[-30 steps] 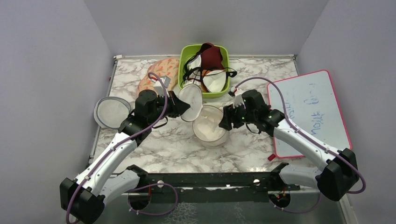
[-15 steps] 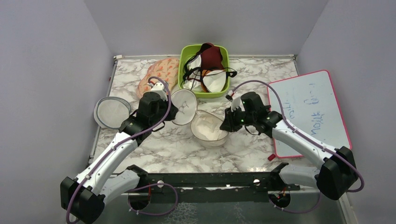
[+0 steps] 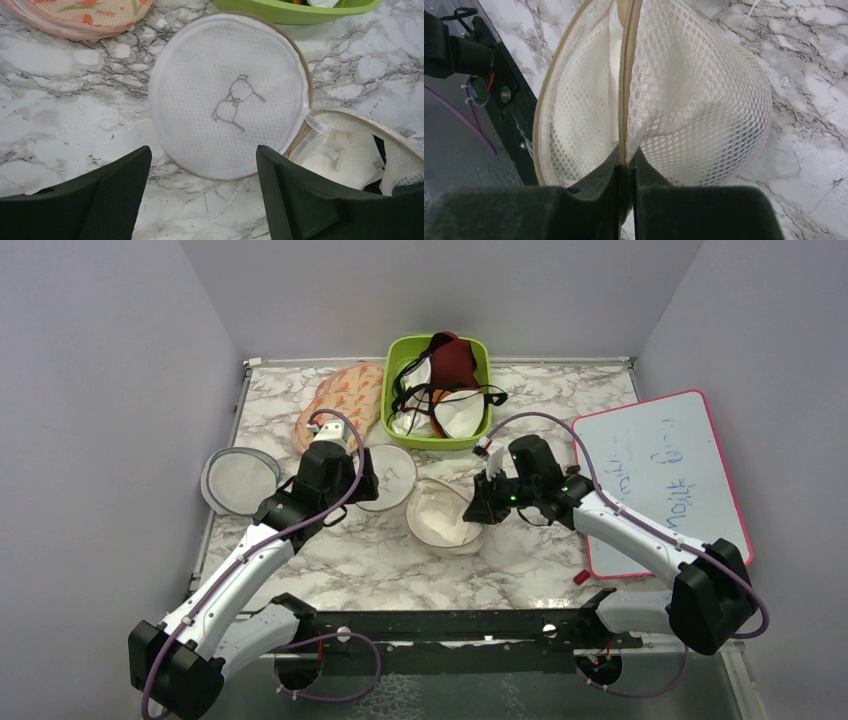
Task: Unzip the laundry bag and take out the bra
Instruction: Open the laundry bag at the center of the board, then pick up the bra from the laundry bag.
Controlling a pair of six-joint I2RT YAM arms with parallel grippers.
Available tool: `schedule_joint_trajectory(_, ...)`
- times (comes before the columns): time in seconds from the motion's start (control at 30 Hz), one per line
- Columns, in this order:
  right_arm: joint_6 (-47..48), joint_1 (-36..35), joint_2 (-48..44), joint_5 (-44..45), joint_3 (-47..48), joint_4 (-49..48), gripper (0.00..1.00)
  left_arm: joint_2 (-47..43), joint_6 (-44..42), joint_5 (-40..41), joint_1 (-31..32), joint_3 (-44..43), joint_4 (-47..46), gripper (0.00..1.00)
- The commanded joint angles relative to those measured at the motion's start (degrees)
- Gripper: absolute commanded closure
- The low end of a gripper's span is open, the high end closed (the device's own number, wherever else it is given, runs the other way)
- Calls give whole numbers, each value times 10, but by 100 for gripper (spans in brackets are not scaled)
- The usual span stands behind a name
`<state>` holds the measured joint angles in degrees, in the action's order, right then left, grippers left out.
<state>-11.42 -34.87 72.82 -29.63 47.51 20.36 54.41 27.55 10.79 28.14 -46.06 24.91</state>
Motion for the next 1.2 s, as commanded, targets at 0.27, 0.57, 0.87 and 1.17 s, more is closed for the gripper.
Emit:
schedule_joint_trajectory(0.27, 20, -2, -1, -21, 21, -24, 94, 48, -42, -241, -1, 11, -52, 35)
schedule_joint_trajectory(0.57, 17, -2, 0, -29, 21, -25, 94, 114, 50, -400, 0, 102, -239, 51)
schedule_joint_trajectory(0.87, 18, -2, 1, -26, 17, -28, 91, 157, 42, -405, 2, 103, -266, 85)
schedule_joint_trajectory(1.17, 74, -2, -27, 90, 84, 40, 56, 117, 5, -408, 1, 110, -237, 100)
